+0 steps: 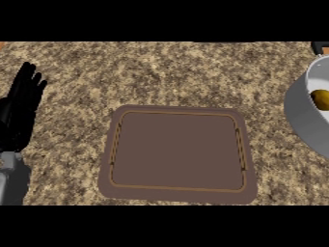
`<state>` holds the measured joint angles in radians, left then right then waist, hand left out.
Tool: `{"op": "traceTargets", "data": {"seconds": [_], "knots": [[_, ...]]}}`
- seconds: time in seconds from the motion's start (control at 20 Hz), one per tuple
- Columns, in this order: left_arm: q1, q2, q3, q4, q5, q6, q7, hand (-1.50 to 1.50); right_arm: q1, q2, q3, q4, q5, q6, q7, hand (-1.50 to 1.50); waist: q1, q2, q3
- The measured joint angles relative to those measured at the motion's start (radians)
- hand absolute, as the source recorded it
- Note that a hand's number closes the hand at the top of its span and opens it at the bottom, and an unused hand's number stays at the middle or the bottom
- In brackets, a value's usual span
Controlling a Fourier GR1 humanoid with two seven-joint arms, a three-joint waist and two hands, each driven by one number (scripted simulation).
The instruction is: Pick the lemon from the tray and place it in the pot
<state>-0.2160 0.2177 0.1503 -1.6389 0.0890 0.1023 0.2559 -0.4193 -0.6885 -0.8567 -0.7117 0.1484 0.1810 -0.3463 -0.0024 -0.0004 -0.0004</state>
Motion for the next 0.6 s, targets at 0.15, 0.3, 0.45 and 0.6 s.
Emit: {"op": "traceTargets", "data": {"seconds": [0.15,0.3,0.45,0.6], "knots": [[0.001,-0.007,-0.008,-0.015,-0.013,0.008,0.004,0.0,0.052,-0.049,-0.015,0.052,-0.034,0.061,-0.053,-1.5,0.002,0.001,0.001],[-0.004,-0.016,-0.013,-0.002,-0.021,0.012,-0.001,0.0,0.085,-0.106,-0.022,0.119,-0.058,0.111,-0.103,-1.5,0.003,0.002,0.001],[0.005,-0.022,-0.016,-0.001,-0.024,0.006,-0.011,0.0,0.092,-0.159,-0.013,0.189,-0.064,0.132,-0.145,-1.5,0.006,0.002,0.002],[0.004,-0.021,-0.009,0.008,-0.02,-0.002,-0.019,0.0,0.106,-0.196,-0.003,0.237,-0.076,0.156,-0.182,-1.5,0.007,0.002,0.001]]}}
